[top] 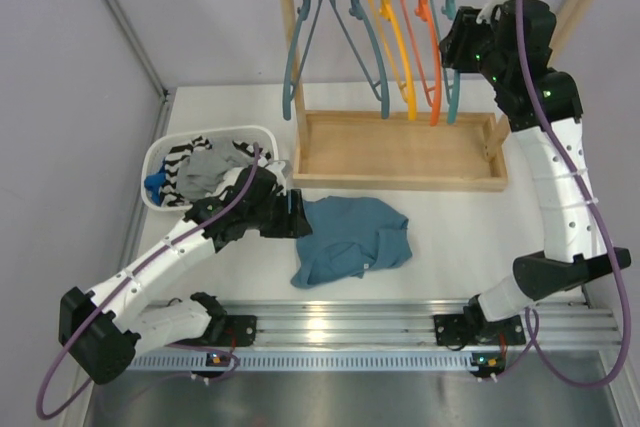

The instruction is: Place the tank top on the hanger

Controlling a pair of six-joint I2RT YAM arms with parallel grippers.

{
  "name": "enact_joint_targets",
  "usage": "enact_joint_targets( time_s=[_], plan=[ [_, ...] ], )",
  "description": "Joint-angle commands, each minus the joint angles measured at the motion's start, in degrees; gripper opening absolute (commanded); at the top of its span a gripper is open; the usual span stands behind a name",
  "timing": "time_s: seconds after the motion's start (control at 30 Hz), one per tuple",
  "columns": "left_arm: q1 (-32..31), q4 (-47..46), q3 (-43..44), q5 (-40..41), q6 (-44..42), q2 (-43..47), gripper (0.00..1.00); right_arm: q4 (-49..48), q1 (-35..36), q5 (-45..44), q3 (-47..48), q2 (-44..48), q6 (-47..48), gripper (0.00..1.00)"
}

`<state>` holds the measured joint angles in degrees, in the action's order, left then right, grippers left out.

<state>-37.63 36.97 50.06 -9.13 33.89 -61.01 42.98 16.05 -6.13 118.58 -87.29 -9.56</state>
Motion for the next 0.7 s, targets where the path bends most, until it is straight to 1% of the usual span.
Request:
enact_joint_targets(
  time_s=[0.0, 0.3, 0.37, 0.4, 0.5, 0.67],
  plan=[
    [-0.2, 0.2, 0.6, 0.5, -0.4, 0.8, 0.64, 0.7, -0.8, -1.6, 2.5, 0.8, 1.3, 0.45],
    [-0.2, -0.3, 0.5, 0.2, -0.2, -0.2, 0.64, 2.5, -0.3, -2.7, 0.3, 3.5, 2.2, 0.44],
    [-0.2, -0.4, 0.5, 0.1, -0.1, -0.3, 0.64, 3.0, -0.2, -3.3, -0.1, 3.9, 2.4, 0.43],
    [-0.2, -0.4, 0.5, 0.0, -0.2, -0.4, 0.64, 3.2, -0.1, -3.5, -0.2, 4.1, 2.6, 0.40],
    [-0.2, -0.5, 0.6, 0.1, -0.2, -0.7, 0.64, 4.0, 0.6, -4.5, -0.3, 4.7, 2.9, 0.35],
    [-0.3, -0.8, 0.5, -0.3, 0.0, -1.0, 0.64, 5.2, 1.3, -4.6, 0.3, 4.4, 3.6, 0.33]
  ],
)
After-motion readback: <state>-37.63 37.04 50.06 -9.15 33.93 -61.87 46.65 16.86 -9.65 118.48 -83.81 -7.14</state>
